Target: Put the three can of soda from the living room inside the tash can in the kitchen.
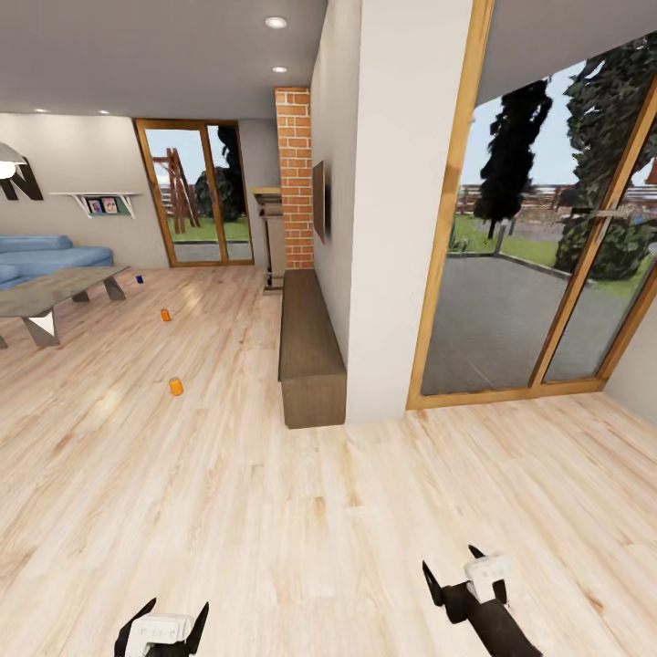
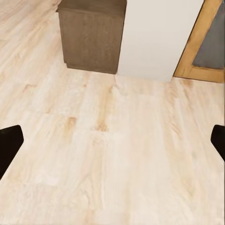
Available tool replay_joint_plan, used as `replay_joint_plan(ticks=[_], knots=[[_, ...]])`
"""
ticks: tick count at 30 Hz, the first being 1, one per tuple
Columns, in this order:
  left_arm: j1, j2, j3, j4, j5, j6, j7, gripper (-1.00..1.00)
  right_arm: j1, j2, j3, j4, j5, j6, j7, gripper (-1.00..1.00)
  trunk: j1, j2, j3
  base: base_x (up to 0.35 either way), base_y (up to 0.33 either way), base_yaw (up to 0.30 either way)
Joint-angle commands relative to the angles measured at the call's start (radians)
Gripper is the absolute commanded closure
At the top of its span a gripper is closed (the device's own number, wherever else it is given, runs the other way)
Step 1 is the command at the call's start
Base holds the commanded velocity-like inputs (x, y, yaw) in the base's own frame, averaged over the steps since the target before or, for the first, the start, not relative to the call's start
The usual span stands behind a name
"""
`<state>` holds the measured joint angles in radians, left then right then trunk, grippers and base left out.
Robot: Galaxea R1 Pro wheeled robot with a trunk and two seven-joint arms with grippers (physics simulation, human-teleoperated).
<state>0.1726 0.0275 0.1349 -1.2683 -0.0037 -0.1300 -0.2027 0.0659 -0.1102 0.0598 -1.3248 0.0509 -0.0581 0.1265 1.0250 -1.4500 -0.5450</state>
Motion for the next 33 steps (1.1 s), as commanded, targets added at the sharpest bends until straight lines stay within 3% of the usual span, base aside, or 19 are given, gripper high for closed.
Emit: replay_joint_plan(ticks=[1, 5, 10, 14, 16, 18, 33], knots=[[-0.001, 0.000, 0.000, -0.001, 0.000, 0.000, 0.000, -1.00, -0.018, 0.002, 0.000, -0.005, 0.016, 0.025, 0.000, -1.00, 0.000, 0.000, 0.000, 0.000, 0.000, 0.000], [-0.019, 0.002, 0.002, 0.005, -0.003, 0.014, 0.004, -1.00, -0.088, 0.010, 0.003, -0.004, 0.060, 0.114, -0.003, -1.00, 0.000, 0.000, 0.000, 0.000, 0.000, 0.010], [-0.053, 0.006, 0.012, 0.059, 0.000, 0.014, 0.009, -1.00, -0.108, 0.029, 0.010, 0.008, 0.077, 0.138, -0.008, -1.00, 0.000, 0.000, 0.000, 0.000, 0.000, 0.125], [-0.062, 0.010, 0.022, 0.094, 0.002, 0.005, 0.011, -1.00, -0.112, 0.034, 0.018, 0.011, 0.080, 0.143, -0.009, -1.00, 0.000, 0.000, 0.002, 0.000, 0.000, 0.212], [-0.066, 0.016, 0.050, 0.133, 0.002, -0.023, 0.008, -1.00, -0.114, 0.036, 0.036, 0.020, 0.082, 0.144, -0.010, -1.00, 0.000, 0.000, 0.002, 0.000, 0.000, 0.236], [-0.066, 0.017, 0.057, 0.142, 0.002, -0.033, 0.007, -1.00, -0.114, 0.037, 0.040, 0.025, 0.083, 0.144, -0.010, -1.00, 0.000, 0.000, 0.003, 0.000, 0.000, 0.242], [-0.067, 0.017, 0.066, 0.159, -0.002, -0.051, 0.003, -1.00, -0.115, 0.042, 0.082, 0.070, 0.084, 0.098, -0.013, -1.00, 0.000, 0.000, 0.009, 0.000, 0.000, 0.247]])
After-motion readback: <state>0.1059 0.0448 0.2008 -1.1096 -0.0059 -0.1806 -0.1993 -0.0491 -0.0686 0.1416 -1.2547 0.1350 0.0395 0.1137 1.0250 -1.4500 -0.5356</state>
